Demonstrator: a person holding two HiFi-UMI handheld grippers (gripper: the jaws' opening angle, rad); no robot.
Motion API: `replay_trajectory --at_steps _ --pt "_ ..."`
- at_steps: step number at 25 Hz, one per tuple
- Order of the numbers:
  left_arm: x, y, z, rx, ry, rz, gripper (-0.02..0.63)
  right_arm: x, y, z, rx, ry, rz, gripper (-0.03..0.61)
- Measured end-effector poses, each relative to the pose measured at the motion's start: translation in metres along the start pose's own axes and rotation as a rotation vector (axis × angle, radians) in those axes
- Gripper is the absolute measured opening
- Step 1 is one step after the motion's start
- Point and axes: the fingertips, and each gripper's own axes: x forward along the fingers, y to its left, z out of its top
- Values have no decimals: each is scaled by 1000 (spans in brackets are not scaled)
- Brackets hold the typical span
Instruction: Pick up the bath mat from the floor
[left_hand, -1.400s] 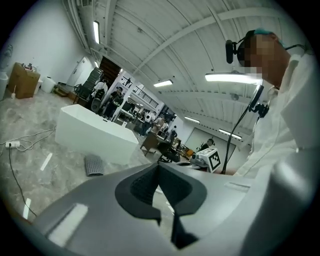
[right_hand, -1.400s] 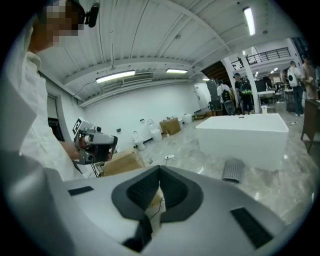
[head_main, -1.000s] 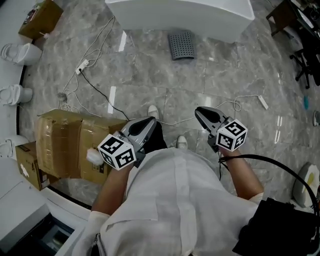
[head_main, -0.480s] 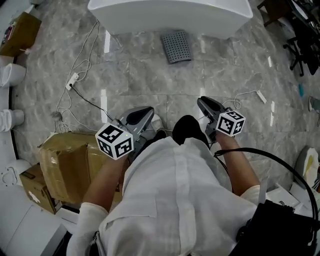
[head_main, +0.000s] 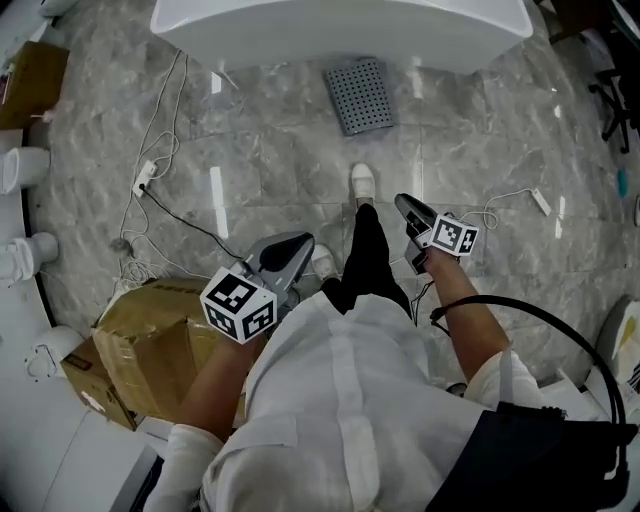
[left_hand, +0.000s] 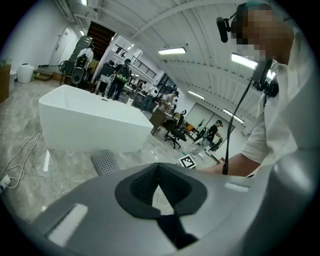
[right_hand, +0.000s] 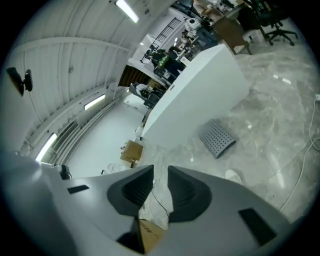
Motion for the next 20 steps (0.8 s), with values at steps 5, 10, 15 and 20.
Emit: replay_trajectory --at_steps 5,10,15,20 --pt "83 53 14 -38 117 26 6 67 -101 43 164 -33 -22 63" --pt "168 103 21 -46 221 -9 6 127 -184 59 261 16 -45 63" --pt "253 153 13 -5 288 -36 6 180 -281 77 341 -12 -100 63" --pt "312 193 -10 15 344 -86 6 228 -351 71 416 -50 -113 63"
